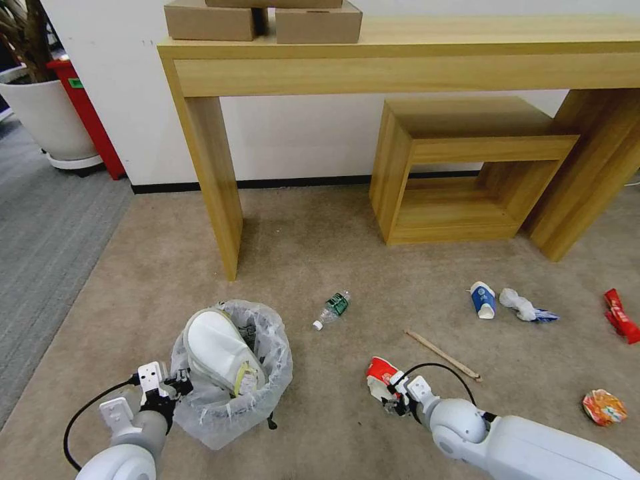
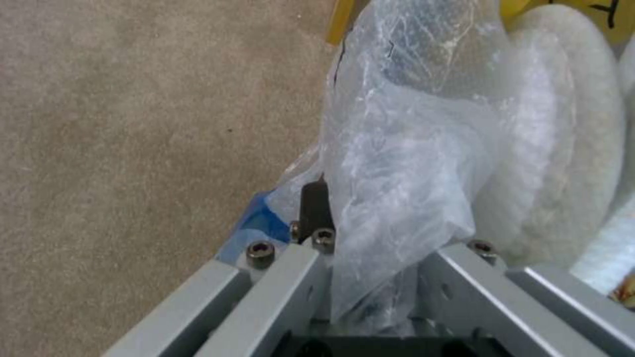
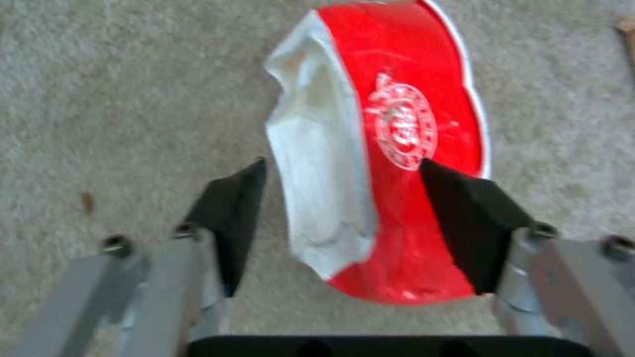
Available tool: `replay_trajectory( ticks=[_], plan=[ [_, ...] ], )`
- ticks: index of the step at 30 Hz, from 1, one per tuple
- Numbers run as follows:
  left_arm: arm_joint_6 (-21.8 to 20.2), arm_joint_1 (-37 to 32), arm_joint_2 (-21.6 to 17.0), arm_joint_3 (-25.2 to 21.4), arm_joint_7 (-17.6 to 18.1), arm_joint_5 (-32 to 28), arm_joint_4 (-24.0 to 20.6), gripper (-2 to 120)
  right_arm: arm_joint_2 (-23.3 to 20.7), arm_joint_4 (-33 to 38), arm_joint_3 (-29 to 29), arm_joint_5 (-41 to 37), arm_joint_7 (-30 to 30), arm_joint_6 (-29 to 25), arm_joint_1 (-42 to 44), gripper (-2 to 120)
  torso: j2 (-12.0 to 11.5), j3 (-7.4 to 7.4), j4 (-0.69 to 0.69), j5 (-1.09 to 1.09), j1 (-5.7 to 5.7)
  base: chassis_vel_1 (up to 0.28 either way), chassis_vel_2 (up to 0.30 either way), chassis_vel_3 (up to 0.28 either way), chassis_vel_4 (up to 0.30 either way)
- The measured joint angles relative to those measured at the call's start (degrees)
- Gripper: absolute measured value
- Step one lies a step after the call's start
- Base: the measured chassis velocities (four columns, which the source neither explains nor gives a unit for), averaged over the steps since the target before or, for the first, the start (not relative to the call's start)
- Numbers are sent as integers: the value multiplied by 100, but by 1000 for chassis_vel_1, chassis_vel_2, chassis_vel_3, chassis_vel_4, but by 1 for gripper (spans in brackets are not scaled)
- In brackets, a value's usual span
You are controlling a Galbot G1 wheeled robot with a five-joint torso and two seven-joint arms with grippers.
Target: Pick up the trash bin and place the garbage on the floor into it.
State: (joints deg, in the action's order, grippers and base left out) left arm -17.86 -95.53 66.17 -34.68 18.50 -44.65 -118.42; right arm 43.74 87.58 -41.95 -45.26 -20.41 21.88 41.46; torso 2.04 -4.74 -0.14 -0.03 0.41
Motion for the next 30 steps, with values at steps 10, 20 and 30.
replay_trajectory(
  ticks=[10,20,30],
  plan=[
    [14,-11,-3,-4,-2,-9,-10,1,153,-223,44,127,-10,-152,68,22,0,0,0,-1,0,0,0,0,0],
    [16,18,-14,27,-3,-10,2,1,51,-172,343,245,14,-426,336,5,0,0,0,1,0,0,0,0,0],
    [16,29,-89,11,2,-27,15,1,-496,951,1190,3,415,-1472,417,3,0,0,0,1,0,0,0,0,0]
  ],
)
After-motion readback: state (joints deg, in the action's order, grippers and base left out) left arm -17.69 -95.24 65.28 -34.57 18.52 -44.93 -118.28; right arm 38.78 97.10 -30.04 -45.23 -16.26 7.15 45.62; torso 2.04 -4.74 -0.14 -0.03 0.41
